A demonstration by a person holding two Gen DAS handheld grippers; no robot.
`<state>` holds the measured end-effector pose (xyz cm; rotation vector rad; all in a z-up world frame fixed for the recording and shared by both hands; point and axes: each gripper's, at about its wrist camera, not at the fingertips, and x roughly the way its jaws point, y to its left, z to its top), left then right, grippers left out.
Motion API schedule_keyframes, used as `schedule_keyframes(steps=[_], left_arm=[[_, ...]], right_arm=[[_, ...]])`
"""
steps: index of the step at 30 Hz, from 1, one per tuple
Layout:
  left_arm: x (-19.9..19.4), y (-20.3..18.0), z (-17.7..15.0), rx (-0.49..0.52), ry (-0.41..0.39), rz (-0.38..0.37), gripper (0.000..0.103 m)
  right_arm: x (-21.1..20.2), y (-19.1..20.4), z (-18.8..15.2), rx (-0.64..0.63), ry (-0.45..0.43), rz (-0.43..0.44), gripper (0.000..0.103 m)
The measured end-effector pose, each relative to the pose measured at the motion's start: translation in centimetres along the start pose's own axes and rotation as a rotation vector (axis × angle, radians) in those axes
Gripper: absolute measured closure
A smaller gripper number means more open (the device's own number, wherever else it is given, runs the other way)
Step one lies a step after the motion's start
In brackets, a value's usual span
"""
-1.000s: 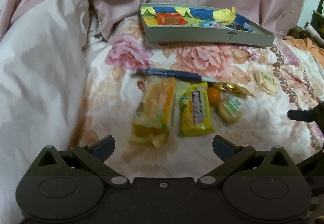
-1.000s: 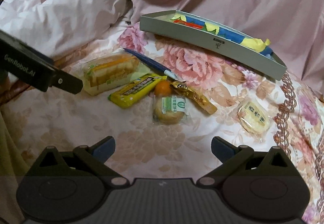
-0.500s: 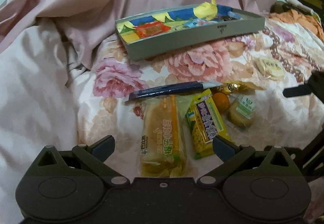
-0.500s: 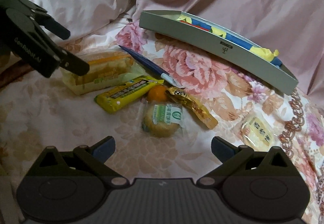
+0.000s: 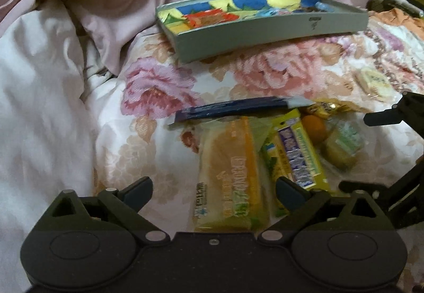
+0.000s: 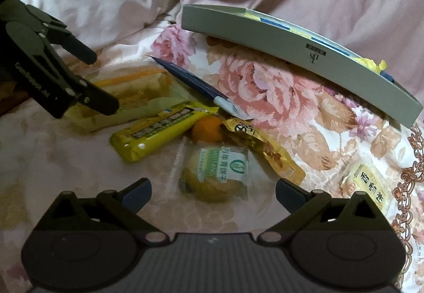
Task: Organize snacks
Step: 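Grasp the yellow bread bag with the left tool while the right tool grasps the round biscuit pack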
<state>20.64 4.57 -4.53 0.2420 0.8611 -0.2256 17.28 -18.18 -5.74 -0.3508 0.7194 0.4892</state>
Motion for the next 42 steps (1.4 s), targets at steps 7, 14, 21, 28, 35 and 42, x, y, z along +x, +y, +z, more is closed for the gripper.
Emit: schedule_keyframes(steps=[7,14,21,28,35,42], left_arm=[[0.5,0.1,0.0,-0.036,0.004,-0.056,0.017],[0.8,-0.1,0.1,-0.051,0.006,-0.089,0.029],[1.6,-0.1,0.1,-0.053,0.041,-0.087,0.048],[1.7,-0.1,0.1,-0.101,0.057,-0.087,0.05],[1.1,0.3,-0.2,-0.243,0.102,-0.159,0.051],[0.2,1.2,-1.2,-0.373,0.131,-0.232,0.051]], right_arm=[[1.3,-0.4,0.4,0.034,-0.011,0.0,0.015],[1.6,-0.2,0.5,0.076,-0.007,0.034,0.022],[1.6,-0.3,0.4,0.113,-0.002,0.048,0.029],[1.5,0.0,0.6,0.114,0.014,0.041,0.035],[1.3,1.2,0.9,0.044,0.033,0.006,0.045],[0.6,1.3,0.8,0.055,0.032,-0.002,0.047]])
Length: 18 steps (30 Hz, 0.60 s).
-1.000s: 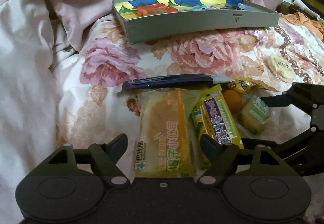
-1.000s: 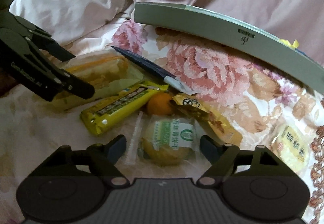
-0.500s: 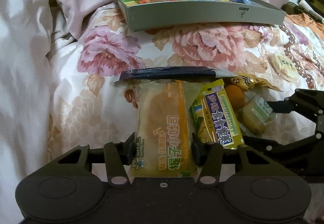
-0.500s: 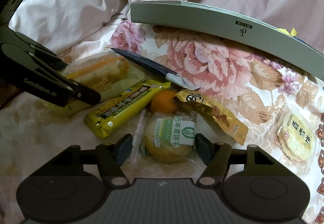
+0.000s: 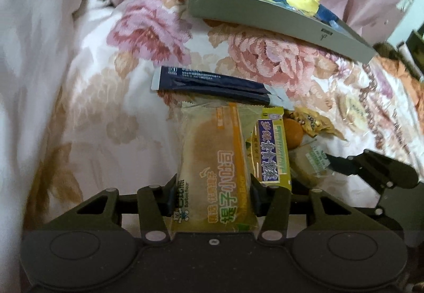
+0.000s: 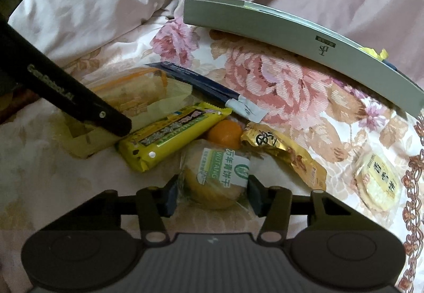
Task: Organize snacks
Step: 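Grasp the yellow bread bag with the left tool while the right tool grasps the round biscuit pack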
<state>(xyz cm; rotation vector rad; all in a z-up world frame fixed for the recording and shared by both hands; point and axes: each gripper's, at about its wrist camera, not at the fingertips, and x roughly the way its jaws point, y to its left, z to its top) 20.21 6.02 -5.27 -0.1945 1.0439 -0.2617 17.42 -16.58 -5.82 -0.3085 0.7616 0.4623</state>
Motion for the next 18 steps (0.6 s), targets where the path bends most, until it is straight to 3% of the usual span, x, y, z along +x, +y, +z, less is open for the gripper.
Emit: schedule_keyframes(steps=[11,18], left_arm=[[-1.5,-0.5,-1.1,-0.021,-0.005,-0.057,0.052],[-3.2,-0.5,-1.6,-0.047,-0.077,-0.072,0.052]], right_arm=[[-2.6,0.3,-0.3,0.01,-0.031,0.0,0.048],[-4.4,0.6,-0.4,0.034,-0.076,-0.001,0.048]])
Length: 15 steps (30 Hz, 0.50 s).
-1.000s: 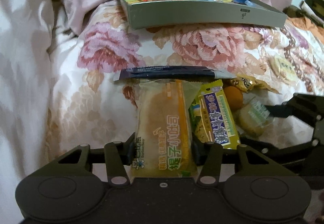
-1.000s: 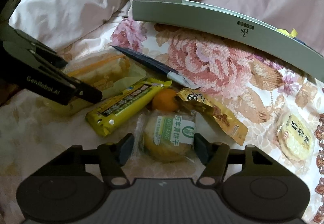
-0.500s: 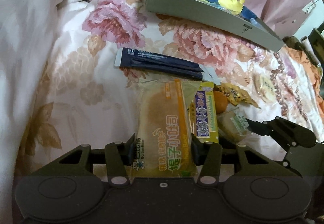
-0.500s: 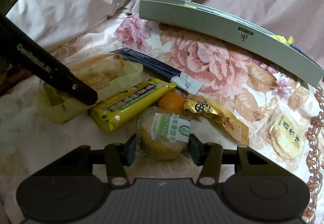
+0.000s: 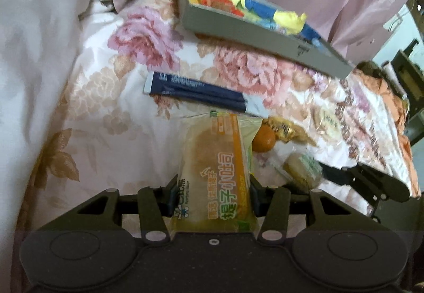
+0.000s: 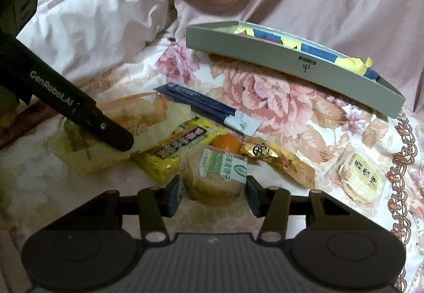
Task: Organize snacks
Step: 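Grasp the yellow bread bag with the left tool while the right tool grasps the round biscuit pack, then lift the bread bag and biscuit pack and carry both toward the grey tray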
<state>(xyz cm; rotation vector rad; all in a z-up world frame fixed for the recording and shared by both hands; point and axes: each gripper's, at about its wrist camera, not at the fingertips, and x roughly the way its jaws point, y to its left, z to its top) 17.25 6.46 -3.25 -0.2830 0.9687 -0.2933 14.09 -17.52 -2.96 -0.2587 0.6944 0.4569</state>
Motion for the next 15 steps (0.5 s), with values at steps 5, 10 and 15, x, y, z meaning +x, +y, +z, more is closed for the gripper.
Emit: schedule_keyframes(steps=[5,10,15], left_arm=[[-1.2,0.0,0.0,-0.027,-0.051,-0.023,0.052],[-1.9,0.1,-0.1,-0.061,-0.089,-0.068,0.052],[-2.8,-0.4,0.3,-0.057,-0.171,-0.12,0.052]], right_arm=[[-1.2,0.2,0.0,0.027,-0.035,-0.005,0.048],[-2.1,0.5,0.0,0.035,-0.07,-0.01,0.048],[-2.8,0.7,0.5,0.018,-0.135,-0.028,0.048]])
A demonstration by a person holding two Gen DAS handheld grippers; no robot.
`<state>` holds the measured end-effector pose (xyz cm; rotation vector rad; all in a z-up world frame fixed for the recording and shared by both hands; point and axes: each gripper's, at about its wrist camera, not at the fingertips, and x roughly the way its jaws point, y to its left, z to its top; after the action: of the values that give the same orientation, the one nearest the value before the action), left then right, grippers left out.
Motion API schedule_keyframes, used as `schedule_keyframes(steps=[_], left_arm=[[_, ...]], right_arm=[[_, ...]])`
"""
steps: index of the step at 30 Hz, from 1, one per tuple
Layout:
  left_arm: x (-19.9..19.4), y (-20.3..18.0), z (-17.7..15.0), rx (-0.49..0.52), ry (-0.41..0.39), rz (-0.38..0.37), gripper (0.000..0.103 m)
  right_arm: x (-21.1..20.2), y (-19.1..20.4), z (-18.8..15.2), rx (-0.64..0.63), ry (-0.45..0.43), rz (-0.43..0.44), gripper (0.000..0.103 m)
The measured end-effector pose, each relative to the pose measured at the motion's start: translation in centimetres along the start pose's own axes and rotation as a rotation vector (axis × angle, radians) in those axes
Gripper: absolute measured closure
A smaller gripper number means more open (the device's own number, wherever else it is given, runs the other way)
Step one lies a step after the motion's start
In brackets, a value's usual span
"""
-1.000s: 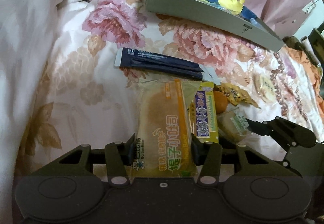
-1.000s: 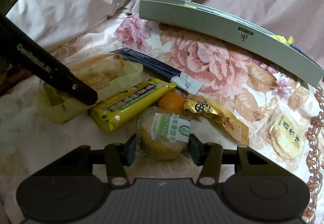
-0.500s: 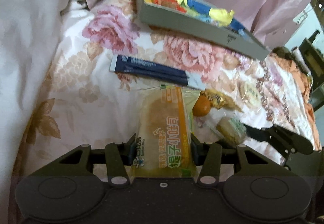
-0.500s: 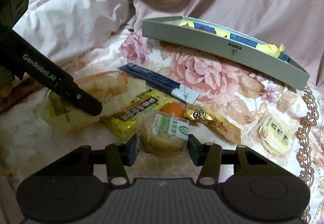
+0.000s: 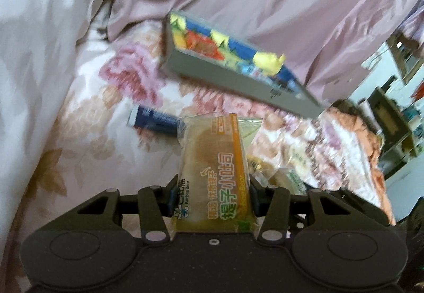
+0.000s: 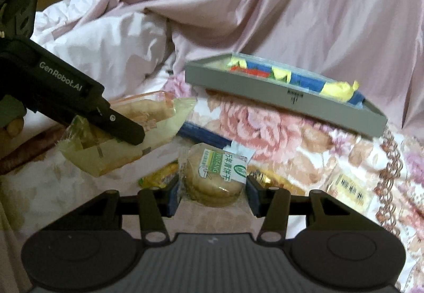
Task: Organize snacks
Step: 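Lift the bread bag and biscuit pack and carry both toward the grey tray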
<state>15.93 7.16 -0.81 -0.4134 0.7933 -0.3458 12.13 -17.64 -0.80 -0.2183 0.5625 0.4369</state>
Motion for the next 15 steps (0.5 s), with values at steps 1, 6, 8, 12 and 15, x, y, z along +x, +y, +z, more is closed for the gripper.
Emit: schedule_keyframes(steps=[1,6,8,12,15], left_arm=[[-0.2,-0.1,0.1,-0.004,-0.021,-0.014,0.052],[-0.8,-0.5,0.9,-0.021,-0.128,-0.054,0.052],[-0.6,-0.7,1.4,-0.032,-0.163,-0.063,0.052],[0.3,-1.5,2.8,-0.052,-0.241,-0.015,0.052],[1.1,-2.6,4.2,-0.066,-0.341,0.003,0.052]], right_arm=[[-0.1,0.0,0.2,0.001,-0.013,-0.004,0.048],[-0.3,-0.7,0.8,0.022,-0.071,-0.02,0.048],[-0.3,-1.0,1.2,0.035,-0.089,-0.026,0.048],[0.1,-1.8,1.7,0.07,-0.11,-0.037,0.048],[0.5,-2.4,2.0,0.103,-0.118,-0.049,0.048]])
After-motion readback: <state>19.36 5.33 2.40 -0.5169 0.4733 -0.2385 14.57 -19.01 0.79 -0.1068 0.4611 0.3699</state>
